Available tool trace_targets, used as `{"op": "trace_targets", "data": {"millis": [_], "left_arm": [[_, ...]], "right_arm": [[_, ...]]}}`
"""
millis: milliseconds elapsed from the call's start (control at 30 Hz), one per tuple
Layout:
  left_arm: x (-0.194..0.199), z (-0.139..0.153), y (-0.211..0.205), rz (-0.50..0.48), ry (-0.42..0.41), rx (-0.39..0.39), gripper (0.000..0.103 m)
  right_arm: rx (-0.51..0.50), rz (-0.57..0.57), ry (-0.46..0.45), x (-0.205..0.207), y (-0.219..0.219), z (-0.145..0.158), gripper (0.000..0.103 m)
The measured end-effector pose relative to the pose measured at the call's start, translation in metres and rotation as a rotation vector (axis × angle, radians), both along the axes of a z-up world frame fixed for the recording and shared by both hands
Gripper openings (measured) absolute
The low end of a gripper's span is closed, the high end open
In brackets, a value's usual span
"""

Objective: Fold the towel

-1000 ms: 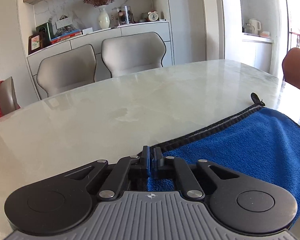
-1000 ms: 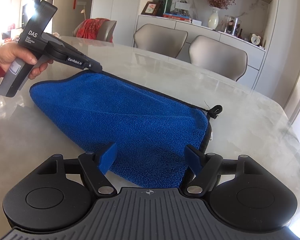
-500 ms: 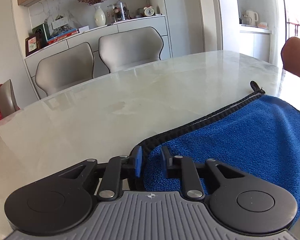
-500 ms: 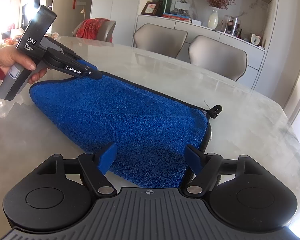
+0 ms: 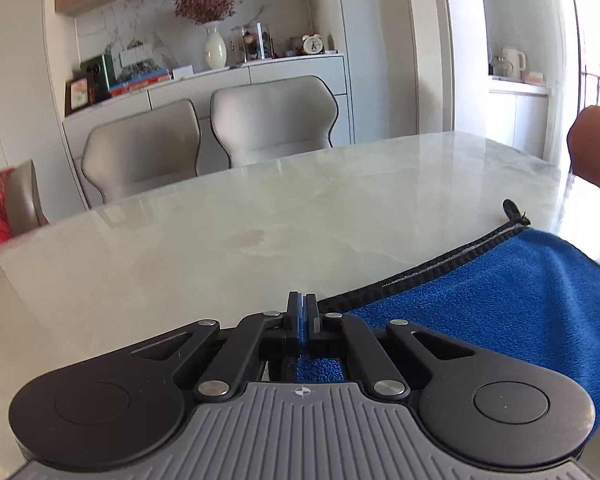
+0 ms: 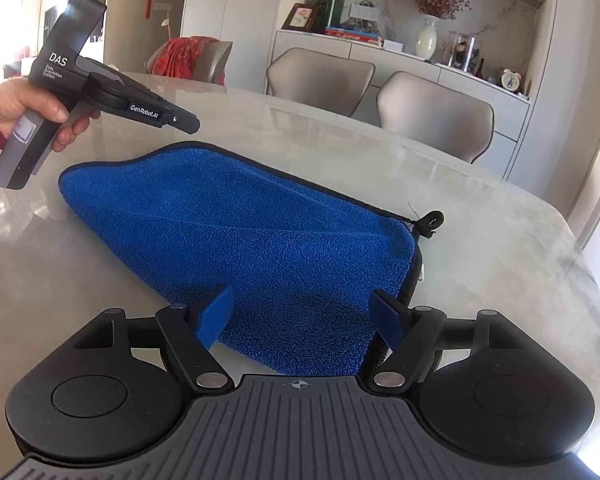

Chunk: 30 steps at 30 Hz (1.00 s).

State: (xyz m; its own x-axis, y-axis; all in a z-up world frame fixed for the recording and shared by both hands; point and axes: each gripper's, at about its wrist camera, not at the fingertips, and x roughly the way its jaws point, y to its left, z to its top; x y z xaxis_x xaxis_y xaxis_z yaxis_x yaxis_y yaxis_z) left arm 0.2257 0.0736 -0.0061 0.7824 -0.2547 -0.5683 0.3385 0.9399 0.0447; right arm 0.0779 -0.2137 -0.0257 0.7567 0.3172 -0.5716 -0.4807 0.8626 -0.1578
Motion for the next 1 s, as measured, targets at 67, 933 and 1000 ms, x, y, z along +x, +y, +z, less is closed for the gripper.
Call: {"op": "trace_targets", "data": {"millis": [67,933,1000], "left_arm": [[0.004,-0.004,0.005,-0.006,0.029,-0.026,0.017],[0.000,-0.018,-0.007,-0.053,0.005,0.034,0.021],[-0.001,-0.019,-0.008,-0.051,0.005,0.041,0.021]], "right_arm": [[0.000,0.001,0.000,0.000,0.000,0.000,0.076],[0.012,0.002,0.012,0.001,-0.001,0.000,0.076],[0.013,0.002,0.013,0.001,-0.001,0.000,0.076]]}}
